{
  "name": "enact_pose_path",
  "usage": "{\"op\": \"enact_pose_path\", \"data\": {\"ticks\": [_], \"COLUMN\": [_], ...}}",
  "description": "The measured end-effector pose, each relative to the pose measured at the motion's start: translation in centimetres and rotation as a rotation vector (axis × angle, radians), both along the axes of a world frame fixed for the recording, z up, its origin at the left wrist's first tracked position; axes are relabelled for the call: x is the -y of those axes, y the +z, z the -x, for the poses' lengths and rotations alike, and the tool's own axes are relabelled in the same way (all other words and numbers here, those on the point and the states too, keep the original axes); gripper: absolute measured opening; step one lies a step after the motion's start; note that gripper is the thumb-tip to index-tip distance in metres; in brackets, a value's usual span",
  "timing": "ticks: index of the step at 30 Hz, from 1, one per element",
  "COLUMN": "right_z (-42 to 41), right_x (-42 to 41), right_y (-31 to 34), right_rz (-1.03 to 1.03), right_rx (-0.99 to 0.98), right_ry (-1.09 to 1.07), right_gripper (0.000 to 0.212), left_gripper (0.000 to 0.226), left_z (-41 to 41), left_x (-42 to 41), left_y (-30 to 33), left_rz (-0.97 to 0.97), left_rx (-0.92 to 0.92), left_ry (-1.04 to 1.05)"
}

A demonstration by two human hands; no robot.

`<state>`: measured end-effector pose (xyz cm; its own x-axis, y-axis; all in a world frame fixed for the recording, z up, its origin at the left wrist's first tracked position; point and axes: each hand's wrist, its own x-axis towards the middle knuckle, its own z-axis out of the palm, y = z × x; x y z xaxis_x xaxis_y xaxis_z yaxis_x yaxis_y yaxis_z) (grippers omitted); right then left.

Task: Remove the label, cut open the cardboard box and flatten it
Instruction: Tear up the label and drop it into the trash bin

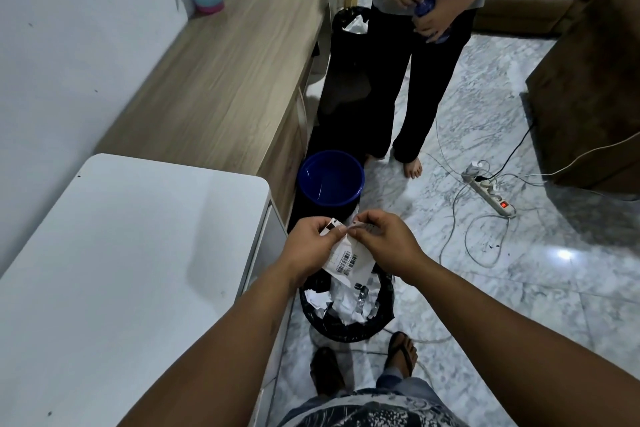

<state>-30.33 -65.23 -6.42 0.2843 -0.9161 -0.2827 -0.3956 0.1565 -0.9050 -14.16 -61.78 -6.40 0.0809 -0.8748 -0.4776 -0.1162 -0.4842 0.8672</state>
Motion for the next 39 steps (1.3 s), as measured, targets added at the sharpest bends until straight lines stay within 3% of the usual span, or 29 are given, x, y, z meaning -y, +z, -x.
{"op": "enact_pose_path", "data": {"ticks": [9, 16, 21, 26, 30, 36, 39], "right_z": [0.1, 2.9, 5.9, 5.2, 2.2, -0.6, -1.0], "right_x": [0.0, -0.2, 0.3, 0.5, 0.2, 0.6, 0.5], "right_y": [0.8, 1.3, 1.4, 1.8, 1.6, 0.1, -0.3], "right_rz": [0.109, -0.111, -0.177, -0.168, -0.203, -0.207, -0.259], "right_rx": [0.03, 0.261, 0.369, 0.358, 0.346, 0.306, 0.29], "right_ry": [0.002, -0.085, -0.319, -0.332, -0.254, -0.341, -0.386], "right_gripper": [0.014, 0.013, 0.023, 0.007, 0.014, 0.015, 0.015], "left_gripper": [0.021, 0.018, 0.015, 0.014, 0.013, 0.011, 0.025], "left_z": [-0.4, -1.7, -2.4, -1.6, -0.6, -0.5, -0.9], "left_x": [1.6, 2.6, 2.7, 2.4, 2.2, 1.7, 1.4], "left_y": [-0.2, -1.5, -1.9, -1.9, -1.4, -0.2, -0.3], "left_rz": [-0.047, -0.061, -0.051, -0.036, -0.045, 0.004, 0.009], "left_rx": [0.07, 0.102, 0.099, -0.003, -0.139, -0.322, -0.322], "left_ry": [0.124, 0.34, 0.387, 0.336, 0.23, 0.139, 0.109]}}
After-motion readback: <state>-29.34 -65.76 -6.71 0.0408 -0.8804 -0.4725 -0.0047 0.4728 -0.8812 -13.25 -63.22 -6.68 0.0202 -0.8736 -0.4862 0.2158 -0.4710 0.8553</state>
